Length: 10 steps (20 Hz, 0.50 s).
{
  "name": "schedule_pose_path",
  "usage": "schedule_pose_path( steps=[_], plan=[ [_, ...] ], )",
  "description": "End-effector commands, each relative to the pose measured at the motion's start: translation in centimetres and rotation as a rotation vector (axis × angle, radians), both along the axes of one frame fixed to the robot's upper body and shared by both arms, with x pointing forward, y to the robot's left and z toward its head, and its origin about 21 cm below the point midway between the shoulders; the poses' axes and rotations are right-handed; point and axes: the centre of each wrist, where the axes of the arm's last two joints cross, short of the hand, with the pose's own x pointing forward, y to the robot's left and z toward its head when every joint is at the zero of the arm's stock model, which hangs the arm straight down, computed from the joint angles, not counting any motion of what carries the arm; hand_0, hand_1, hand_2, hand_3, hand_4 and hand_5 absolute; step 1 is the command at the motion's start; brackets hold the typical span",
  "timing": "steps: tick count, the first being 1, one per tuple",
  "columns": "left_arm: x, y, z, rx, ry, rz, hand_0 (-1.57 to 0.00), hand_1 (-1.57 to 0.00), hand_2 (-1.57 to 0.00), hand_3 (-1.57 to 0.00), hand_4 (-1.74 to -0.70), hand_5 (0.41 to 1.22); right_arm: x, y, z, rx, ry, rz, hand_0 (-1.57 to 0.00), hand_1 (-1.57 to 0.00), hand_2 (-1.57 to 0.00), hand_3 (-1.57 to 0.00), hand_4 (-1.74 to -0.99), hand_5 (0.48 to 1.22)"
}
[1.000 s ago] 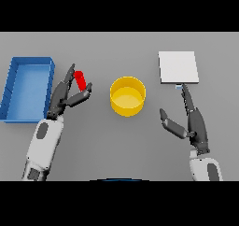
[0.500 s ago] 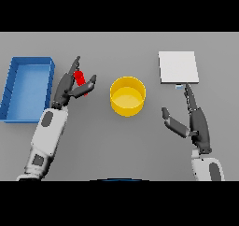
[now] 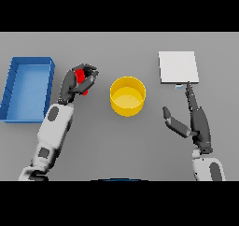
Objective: Pick up the red beaker and tilt it to pour out 1 green nut into yellow bowl. Pick up the yellow bowl and place it on the metallic measuring scale.
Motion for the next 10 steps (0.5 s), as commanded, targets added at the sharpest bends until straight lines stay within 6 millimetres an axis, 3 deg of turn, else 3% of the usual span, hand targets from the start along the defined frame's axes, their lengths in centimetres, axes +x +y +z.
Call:
schedule_pose_path(
  steps=[1, 2, 6, 10],
  plan=[
    [0.2, 0.2, 0.0, 0.017, -0.009, -0.006, -0.99, -1.01, -1.03, -0.93, -1.57, 1.042, -0.2, -0.1, -0.1, -0.002, 0.005, 0.001, 0.00, 0.00, 0.00, 0.00, -1.254, 0.645],
    [0.1, 0.1, 0.0, 0.023, -0.019, -0.026, -1.11, -1.12, -1.14, -0.97, -1.60, 1.078, -0.3, 0.1, -0.2, 0.008, 0.002, 0.003, 0.00, 0.00, 0.00, 0.00, -1.252, 0.644],
    [-0.2, -0.5, 0.0, 0.036, -0.011, -0.034, -1.38, -1.39, -1.40, -1.33, -1.51, 1.162, -0.4, 0.0, -0.6, 0.006, 0.012, -0.003, 0.00, 0.00, 0.00, 0.00, -1.257, 0.645],
    [0.0, -0.5, 0.6, -0.023, -0.063, 0.007, -1.49, -1.50, -1.50, -1.47, -1.64, 1.132, -0.3, 0.4, -0.4, 0.015, -0.008, 0.007, 0.00, 0.00, 0.00, 0.00, -1.262, 0.646]
  ],
)
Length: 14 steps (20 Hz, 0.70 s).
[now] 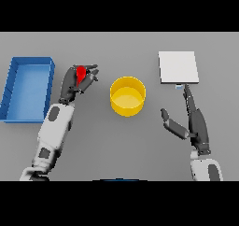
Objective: Pick up the red beaker and tilt it to pour out 1 green nut into yellow bowl. Pick up the yellow bowl and place it on the metallic measuring scale.
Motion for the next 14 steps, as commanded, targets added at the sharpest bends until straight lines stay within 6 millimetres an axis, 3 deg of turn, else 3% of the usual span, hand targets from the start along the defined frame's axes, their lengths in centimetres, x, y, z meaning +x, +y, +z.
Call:
schedule_pose_path(
  steps=[1, 6, 10, 14],
  plan=[
    [-0.2, 0.1, 0.2, -0.018, -0.023, 0.004, -1.51, -1.51, -1.51, -1.49, -1.66, 1.128, 0.0, -0.1, -0.1, -0.015, 0.015, -0.012, 0.00, 0.00, 0.00, 0.00, -1.258, 0.646],
    [0.1, -0.4, 3.2, 0.036, -0.097, -0.009, -1.55, -1.55, -1.55, -1.54, -1.72, 1.114, -0.1, -0.5, 0.2, -0.027, -0.013, -0.005, 0.00, 0.00, 0.00, 0.00, -1.263, 0.654],
    [0.5, -1.0, 6.2, 0.274, -0.093, -0.111, -1.56, -1.56, -1.56, -1.56, -1.73, 1.124, 0.2, -0.2, 0.4, -0.042, -0.001, -0.002, 0.00, 0.00, 0.00, 0.00, -1.253, 0.666],
    [0.4, -1.2, 7.2, 0.416, -0.083, -0.165, -1.56, -1.56, -1.56, -1.56, -1.73, 1.112, 0.2, -0.4, 0.7, -0.050, 0.009, -0.013, 0.00, 0.00, 0.00, 0.00, -1.256, 0.678]
  ],
)
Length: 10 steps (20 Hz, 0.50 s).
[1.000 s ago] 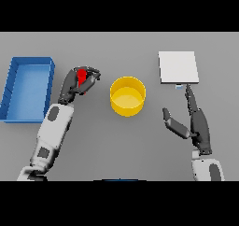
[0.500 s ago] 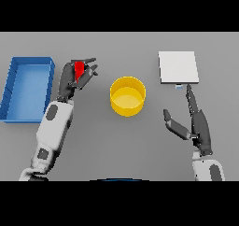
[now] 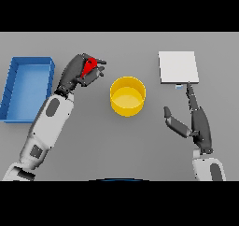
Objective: Pick up the red beaker and tilt it to pour out 1 green nut into yellow bowl. Pick up the yellow bowl and place it on the metallic measuring scale.
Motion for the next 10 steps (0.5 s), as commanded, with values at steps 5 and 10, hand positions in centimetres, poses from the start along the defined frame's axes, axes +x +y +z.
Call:
schedule_pose_path(
  steps=[5, 10],
  plan=[
    [0.0, -0.6, 1.4, 0.228, -0.019, -0.008, -1.57, -1.57, -1.57, -1.57, -1.74, 1.128, 0.0, 0.3, -0.4, 0.010, 0.007, 0.005, 0.00, 0.00, 0.00, 0.00, -1.254, 0.683],
    [0.3, -3.0, 2.3, 0.619, -0.102, -0.088, -1.57, -1.57, -1.57, -1.57, -1.74, 1.145, -0.4, 0.6, -0.2, 0.021, 0.010, 0.012, 0.00, 0.00, 0.00, 0.00, -1.262, 0.694]
  ],
)
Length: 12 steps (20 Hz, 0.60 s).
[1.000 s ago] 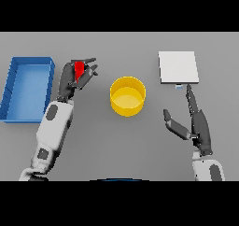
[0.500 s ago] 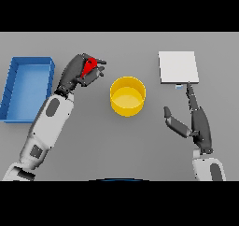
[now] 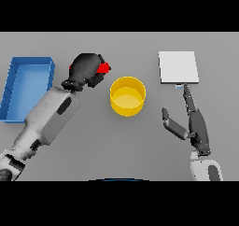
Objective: Pick up the red beaker and tilt it to pour out 1 green nut into yellow bowl. Pick up the yellow bowl and place it on the metallic measuring scale.
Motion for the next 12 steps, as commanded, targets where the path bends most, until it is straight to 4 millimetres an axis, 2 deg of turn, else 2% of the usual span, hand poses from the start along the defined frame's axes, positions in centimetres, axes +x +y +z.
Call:
schedule_pose_path(
  steps=[1, 4, 6, 7, 9, 11, 12],
  plan=[
    [0.1, -0.4, -0.1, 0.060, -0.009, -0.015, -1.57, -1.57, -1.57, -1.57, -1.74, 1.161, -0.2, 0.1, -0.2, 0.001, 0.006, 0.001, 0.00, 0.00, 0.00, 0.00, -1.267, 0.698],
    [0.6, -0.9, 0.8, 0.223, -0.053, -0.065, -1.57, -1.57, -1.57, -1.57, -1.74, 1.190, -0.1, 0.0, -0.3, -0.006, 0.013, 0.000, 0.00, 0.00, 0.00, 0.00, -1.274, 0.704],
    [1.0, -1.1, 1.3, 0.316, -0.079, -0.106, -1.57, -1.57, -1.57, -1.57, -1.65, 1.201, 0.1, -0.2, -0.1, 0.004, 0.000, -0.006, 0.00, 0.00, 0.00, 0.00, -1.284, 0.705],
    [1.0, -1.6, 1.5, 0.366, -0.084, -0.130, -1.57, -1.57, -1.57, -1.57, -1.67, 1.205, -0.1, -0.2, -0.2, 0.012, 0.001, -0.001, 0.00, 0.00, 0.00, 0.00, -1.283, 0.702],
    [1.2, -2.2, 2.3, 0.481, -0.083, -0.173, -1.57, -1.57, -1.57, -1.39, -1.69, 1.211, -0.2, -0.1, -0.5, 0.033, -0.001, -0.005, 0.00, 0.00, 0.00, 0.00, -1.287, 0.690],
    [1.2, -3.5, 2.7, 0.580, -0.101, -0.246, -1.57, -1.57, -1.57, -1.28, -1.70, 1.215, -0.1, 0.1, -0.5, 0.045, -0.005, -0.012, 0.00, 0.00, 0.00, 0.00, -1.292, 0.678],
    [1.2, -4.1, 2.7, 0.626, -0.110, -0.281, -1.57, -1.57, -1.57, -1.34, -1.71, 1.216, 0.1, 0.2, -0.4, 0.054, -0.004, -0.013, 0.00, 0.00, 0.00, 0.00, -1.294, 0.672]
  ],
)
